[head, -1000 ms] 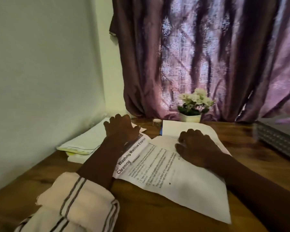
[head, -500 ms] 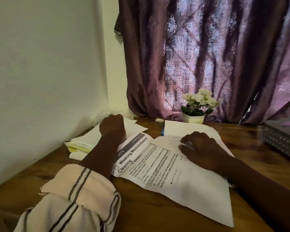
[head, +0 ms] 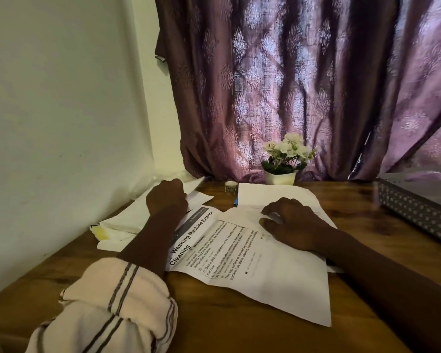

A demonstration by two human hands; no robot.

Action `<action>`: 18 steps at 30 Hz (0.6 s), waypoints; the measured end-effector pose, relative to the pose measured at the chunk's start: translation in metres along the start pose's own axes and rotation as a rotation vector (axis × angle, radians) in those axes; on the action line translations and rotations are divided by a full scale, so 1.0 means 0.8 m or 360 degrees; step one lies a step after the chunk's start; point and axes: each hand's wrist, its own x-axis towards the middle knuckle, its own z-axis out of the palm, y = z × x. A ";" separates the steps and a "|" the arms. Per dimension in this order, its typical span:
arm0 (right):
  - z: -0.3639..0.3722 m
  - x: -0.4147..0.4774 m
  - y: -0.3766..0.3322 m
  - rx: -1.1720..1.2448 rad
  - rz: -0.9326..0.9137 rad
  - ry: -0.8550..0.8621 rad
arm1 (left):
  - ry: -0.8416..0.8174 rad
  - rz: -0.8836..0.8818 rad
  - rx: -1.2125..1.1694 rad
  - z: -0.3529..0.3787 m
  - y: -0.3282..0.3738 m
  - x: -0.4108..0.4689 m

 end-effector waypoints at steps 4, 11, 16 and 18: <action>-0.004 -0.003 -0.005 0.0188 -0.0072 0.0214 | 0.0478 0.0122 -0.0023 -0.038 0.010 0.005; -0.037 -0.011 -0.030 0.2032 0.0002 0.0301 | 0.1173 0.1400 -0.0379 -0.066 0.112 -0.051; -0.041 -0.004 -0.014 0.2486 0.0406 0.0831 | 0.1119 0.1537 -0.0397 -0.053 0.147 -0.077; -0.048 -0.005 -0.001 0.2594 0.0442 0.0917 | 0.0911 0.1219 -0.0538 -0.050 0.139 -0.072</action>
